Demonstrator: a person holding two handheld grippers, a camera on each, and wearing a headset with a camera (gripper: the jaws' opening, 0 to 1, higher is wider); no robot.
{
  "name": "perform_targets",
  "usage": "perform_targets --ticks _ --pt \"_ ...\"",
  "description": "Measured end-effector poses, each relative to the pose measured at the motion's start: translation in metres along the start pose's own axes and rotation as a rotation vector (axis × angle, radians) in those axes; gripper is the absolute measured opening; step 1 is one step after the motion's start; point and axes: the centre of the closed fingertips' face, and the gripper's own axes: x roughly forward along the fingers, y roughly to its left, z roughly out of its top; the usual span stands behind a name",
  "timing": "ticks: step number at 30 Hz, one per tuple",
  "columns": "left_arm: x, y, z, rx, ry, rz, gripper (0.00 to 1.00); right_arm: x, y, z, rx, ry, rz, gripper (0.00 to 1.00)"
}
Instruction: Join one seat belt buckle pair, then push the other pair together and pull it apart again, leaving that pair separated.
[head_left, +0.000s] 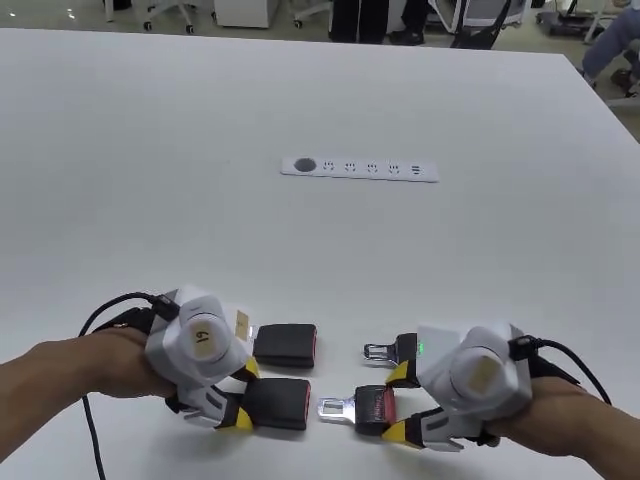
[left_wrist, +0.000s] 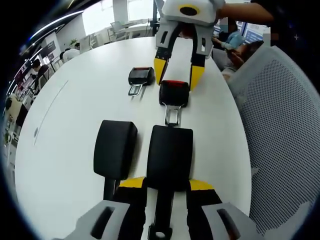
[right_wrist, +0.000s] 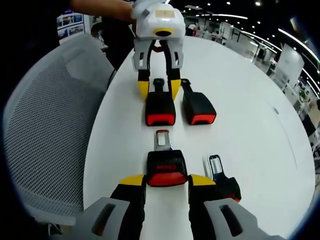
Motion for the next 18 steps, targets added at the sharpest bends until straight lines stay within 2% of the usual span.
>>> perform_targets --ticks 18 --pt "0.001 -0.001 0.000 -0.011 0.007 0.007 0.32 0.014 0.002 0.019 -0.013 -0.014 0.017 0.29"
